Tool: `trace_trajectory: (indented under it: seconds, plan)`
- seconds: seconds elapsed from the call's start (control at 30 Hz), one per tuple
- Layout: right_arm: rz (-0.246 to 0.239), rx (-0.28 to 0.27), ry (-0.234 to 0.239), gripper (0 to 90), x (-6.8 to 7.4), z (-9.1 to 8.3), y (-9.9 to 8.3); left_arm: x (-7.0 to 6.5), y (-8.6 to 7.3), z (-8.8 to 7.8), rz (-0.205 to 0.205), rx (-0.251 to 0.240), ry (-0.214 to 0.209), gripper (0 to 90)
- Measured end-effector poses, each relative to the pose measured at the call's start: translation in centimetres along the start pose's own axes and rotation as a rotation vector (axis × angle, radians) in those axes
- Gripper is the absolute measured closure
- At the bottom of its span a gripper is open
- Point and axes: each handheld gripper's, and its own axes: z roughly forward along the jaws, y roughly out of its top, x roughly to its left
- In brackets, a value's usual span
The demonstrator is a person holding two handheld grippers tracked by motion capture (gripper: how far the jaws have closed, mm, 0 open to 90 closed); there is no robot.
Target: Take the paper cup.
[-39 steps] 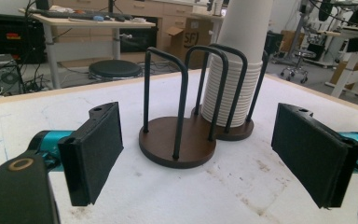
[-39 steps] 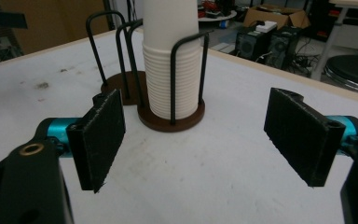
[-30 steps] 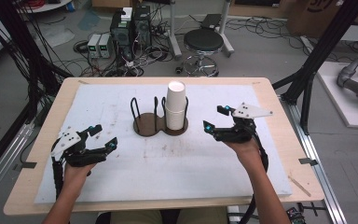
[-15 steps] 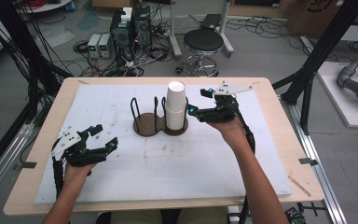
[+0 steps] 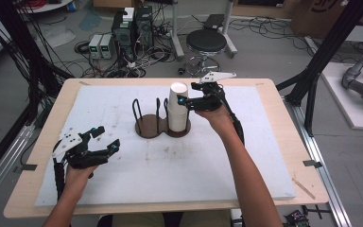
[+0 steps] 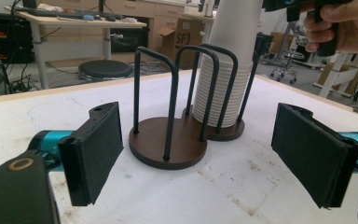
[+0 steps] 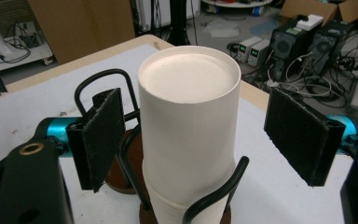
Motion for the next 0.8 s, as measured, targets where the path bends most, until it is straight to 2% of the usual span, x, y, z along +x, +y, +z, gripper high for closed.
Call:
trace_trajectory:
  seconds: [0.3,0.47,0.63,0.67,0.8]
  plan:
    - [0.018,0.018,0.017,20.8,-0.2,2.1,-0.1,0.0,-0.1,0.1,0.0,0.006,-0.005,16.2]
    - [0.019,0.007,0.028,20.9,-0.2,3.1,-0.2,0.0,-0.1,0.1,-0.006,0.008,-0.006,16.2]
    - [0.017,0.007,0.027,21.4,-0.2,3.4,-0.2,0.0,-0.1,0.1,-0.006,0.009,-0.006,16.2]
    - [0.02,0.0,0.035,25.7,-0.3,3.4,-0.2,0.0,-0.2,0.1,-0.008,0.008,-0.007,16.2]
    - [0.009,-0.006,0.04,27.4,-0.3,3.4,-0.2,0.1,-0.2,0.2,-0.008,0.013,-0.009,16.2]
